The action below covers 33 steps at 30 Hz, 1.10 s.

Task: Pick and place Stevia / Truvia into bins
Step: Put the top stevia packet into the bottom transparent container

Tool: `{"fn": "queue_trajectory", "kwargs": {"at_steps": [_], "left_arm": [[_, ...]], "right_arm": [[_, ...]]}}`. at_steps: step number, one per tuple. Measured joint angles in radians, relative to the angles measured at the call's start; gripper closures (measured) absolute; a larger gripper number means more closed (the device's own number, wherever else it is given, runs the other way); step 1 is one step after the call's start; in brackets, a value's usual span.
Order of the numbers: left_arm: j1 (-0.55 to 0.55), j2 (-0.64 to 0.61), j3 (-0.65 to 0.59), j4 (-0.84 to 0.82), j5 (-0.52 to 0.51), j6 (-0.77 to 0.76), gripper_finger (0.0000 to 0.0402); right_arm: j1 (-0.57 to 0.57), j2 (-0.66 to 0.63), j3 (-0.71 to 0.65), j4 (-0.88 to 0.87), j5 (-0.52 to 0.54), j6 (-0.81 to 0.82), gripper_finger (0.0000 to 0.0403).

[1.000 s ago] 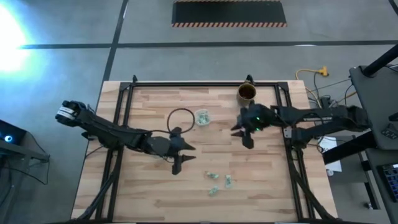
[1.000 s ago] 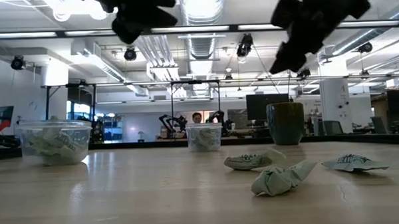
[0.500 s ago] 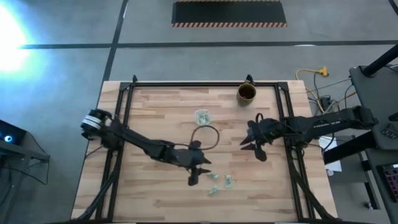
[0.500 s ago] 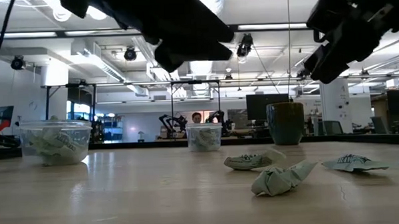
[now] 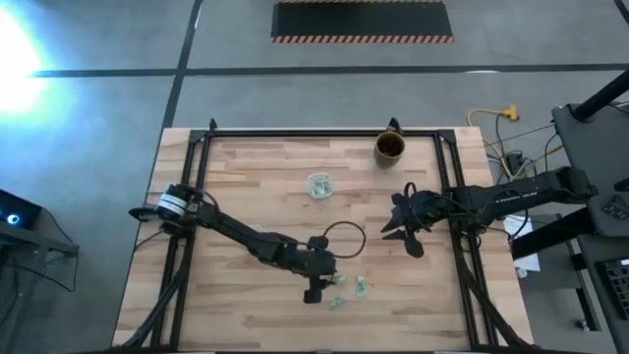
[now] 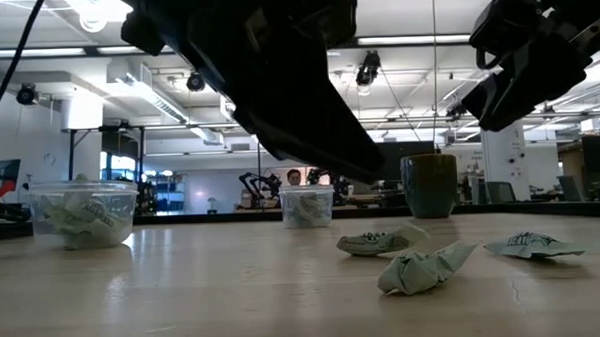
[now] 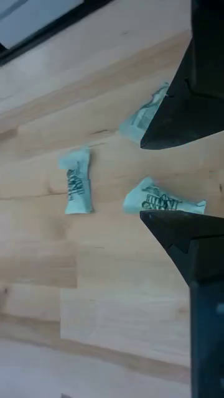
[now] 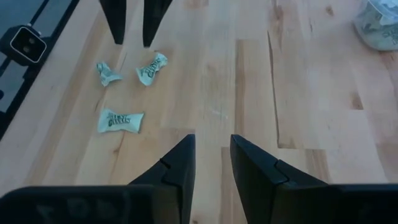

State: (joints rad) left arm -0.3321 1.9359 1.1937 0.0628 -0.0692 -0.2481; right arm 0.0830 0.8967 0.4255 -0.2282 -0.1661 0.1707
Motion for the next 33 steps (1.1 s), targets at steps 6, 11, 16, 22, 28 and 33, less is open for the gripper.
{"fn": "queue_trajectory", "kwargs": {"at_steps": [6, 11, 16, 22, 28, 33], "left_arm": [[0.001, 0.024, -0.006, -0.003, -0.001, 0.006, 0.0249], [0.001, 0.058, -0.009, -0.009, 0.001, 0.022, 0.0249], [0.001, 0.07, -0.009, -0.008, 0.001, 0.024, 0.025], [0.001, 0.072, -0.007, -0.054, -0.014, 0.022, 0.0288], [0.004, 0.072, -0.003, -0.065, -0.022, -0.011, 0.0352], [0.004, 0.065, -0.001, -0.07, -0.028, -0.062, 0.0396]], "right_arm": [[0.0, 0.0, -0.003, 0.001, 0.0, -0.012, 0.0318], [0.0, 0.0, -0.005, 0.002, 0.001, -0.016, 0.0325], [0.0, 0.0, -0.005, 0.003, 0.005, -0.008, 0.033], [0.0, 0.0, -0.005, 0.003, 0.008, 0.01, 0.0328], [0.0, 0.0, -0.005, 0.002, 0.008, 0.016, 0.0334], [0.0, 0.0, -0.005, 0.003, 0.008, 0.021, 0.0334]]}}
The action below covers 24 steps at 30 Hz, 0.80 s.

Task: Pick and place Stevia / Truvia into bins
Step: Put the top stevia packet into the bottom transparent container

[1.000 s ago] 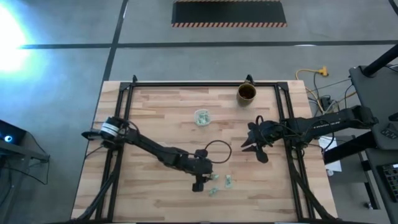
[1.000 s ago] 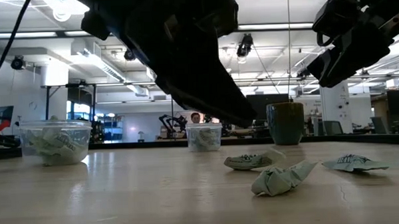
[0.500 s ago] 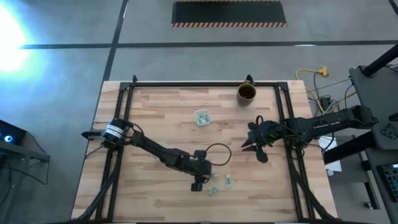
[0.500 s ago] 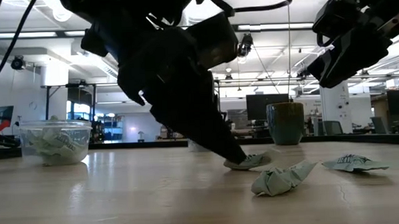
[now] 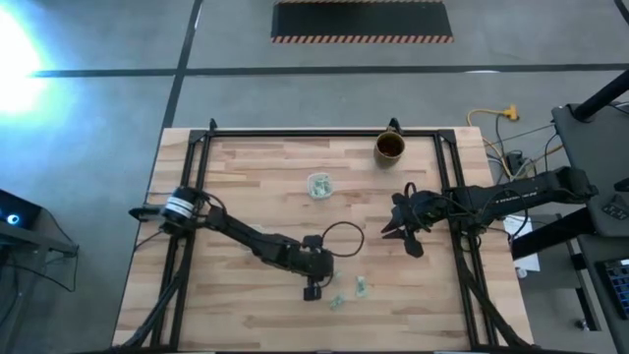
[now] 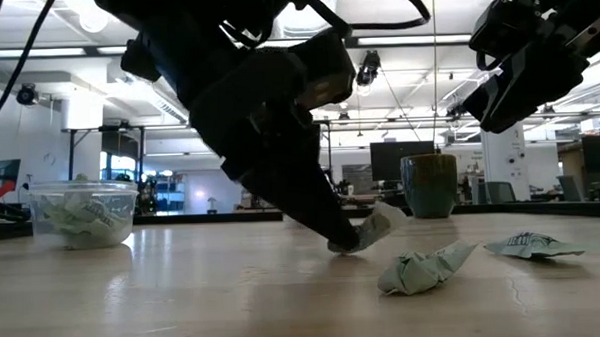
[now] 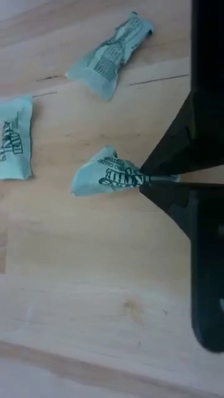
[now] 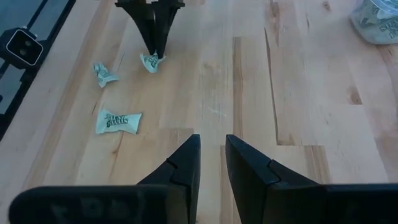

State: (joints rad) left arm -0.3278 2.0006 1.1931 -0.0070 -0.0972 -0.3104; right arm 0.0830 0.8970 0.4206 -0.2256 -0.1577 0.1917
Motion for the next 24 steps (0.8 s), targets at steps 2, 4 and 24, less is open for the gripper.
{"fn": "queue_trajectory", "kwargs": {"at_steps": [2, 4, 24], "left_arm": [[0.0, -0.017, -0.001, -0.01, -0.019, -0.024, 0.0395], [0.0, -0.043, -0.001, -0.017, -0.037, -0.026, 0.0394], [-0.029, -0.49, -0.039, -0.857, -0.269, -0.416, 0.0394]], "right_arm": [[0.0, 0.0, 0.0, 0.0, 0.0, 0.0, 0.0334], [0.0, 0.0, 0.0, 0.001, 0.0, -0.003, 0.0335], [0.0, 0.006, -0.002, 0.057, 0.003, -0.019, 0.034]]}}
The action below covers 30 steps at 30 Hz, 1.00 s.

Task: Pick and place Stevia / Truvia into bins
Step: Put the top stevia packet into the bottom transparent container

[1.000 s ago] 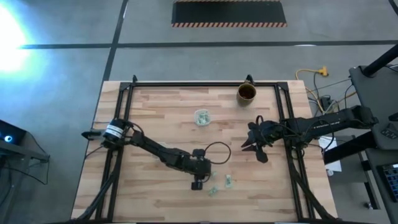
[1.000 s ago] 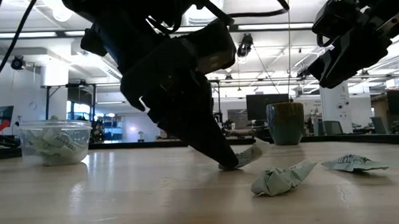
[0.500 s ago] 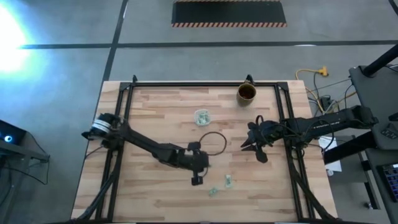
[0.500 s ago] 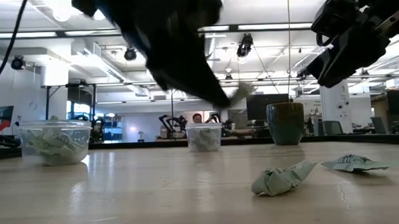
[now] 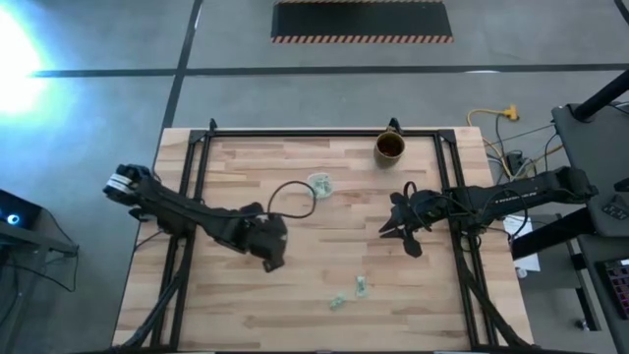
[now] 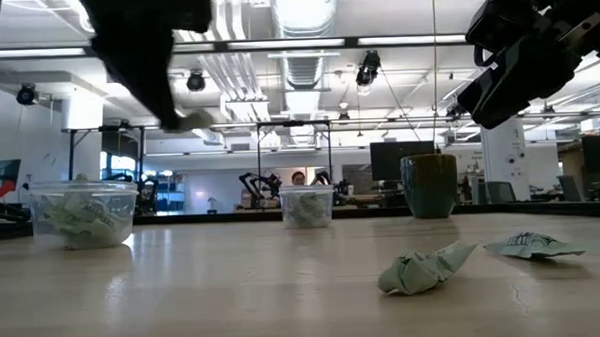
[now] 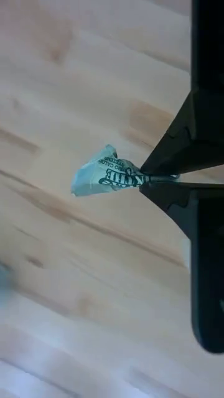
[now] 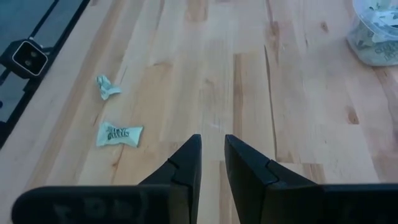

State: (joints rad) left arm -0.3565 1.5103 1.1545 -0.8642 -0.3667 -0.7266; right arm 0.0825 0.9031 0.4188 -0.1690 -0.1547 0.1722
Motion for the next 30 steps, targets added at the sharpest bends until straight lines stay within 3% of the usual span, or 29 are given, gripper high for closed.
{"fn": "queue_trajectory", "kwargs": {"at_steps": [6, 19, 30], "left_arm": [[-0.026, -0.04, -0.001, -0.115, 0.0, -0.105, 0.0394], [-0.034, -0.005, -0.002, -0.312, 0.044, -0.163, 0.0394], [-0.039, 0.005, -0.007, -0.331, 0.051, -0.185, 0.0394]], "right_arm": [[0.0, 0.0, -0.003, 0.002, 0.0, 0.0, 0.034], [0.0, 0.002, -0.006, 0.004, 0.0, 0.001, 0.0341], [0.0, 0.002, -0.006, 0.004, 0.017, -0.019, 0.0344]]}}
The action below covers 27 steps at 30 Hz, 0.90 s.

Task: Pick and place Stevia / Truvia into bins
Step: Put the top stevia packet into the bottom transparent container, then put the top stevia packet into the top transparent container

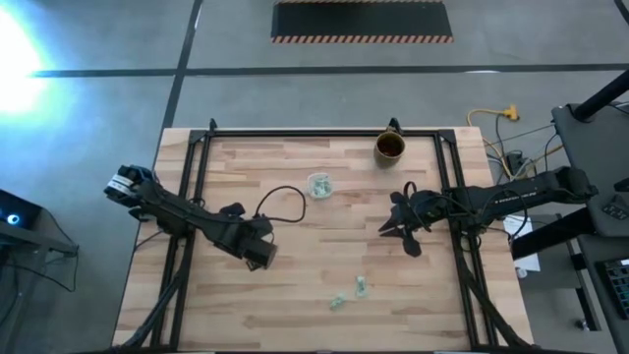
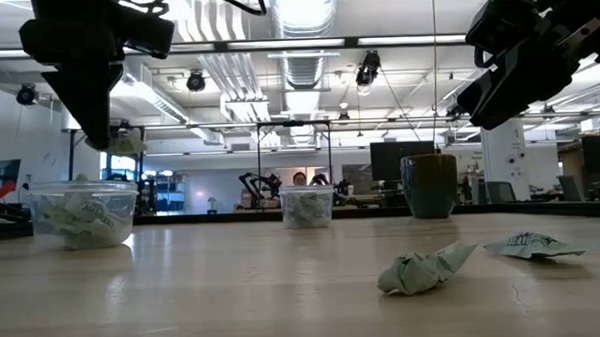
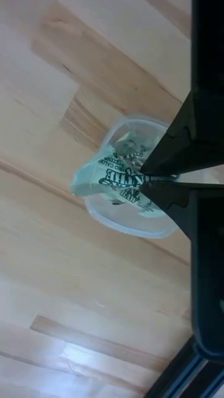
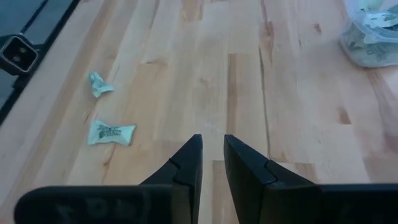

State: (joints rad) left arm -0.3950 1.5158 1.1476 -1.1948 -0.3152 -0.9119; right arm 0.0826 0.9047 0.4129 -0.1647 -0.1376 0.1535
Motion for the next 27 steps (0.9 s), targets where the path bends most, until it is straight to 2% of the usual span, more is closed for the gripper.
{"fn": "queue_trajectory", "kwargs": {"at_steps": [6, 16, 21, 27], "left_arm": [[0.0, 0.0, -0.037, 0.013, 0.053, -0.001, 0.0372], [-0.001, -0.006, -0.053, 0.02, 0.072, -0.058, 0.0281], [-0.005, -0.04, -0.023, 0.065, 0.072, -0.077, 0.0261], [-0.016, -0.113, -0.018, 0.225, 0.046, -0.026, 0.026]], "right_arm": [[0.0, 0.0, -0.003, 0.017, 0.01, 0.0, 0.0344], [0.0, 0.0, -0.006, 0.022, 0.002, 0.001, 0.0346], [0.0, 0.003, -0.006, 0.027, -0.127, -0.08, 0.0346], [0.015, 0.044, -0.006, 0.09, -0.244, -0.103, 0.0346]]}}
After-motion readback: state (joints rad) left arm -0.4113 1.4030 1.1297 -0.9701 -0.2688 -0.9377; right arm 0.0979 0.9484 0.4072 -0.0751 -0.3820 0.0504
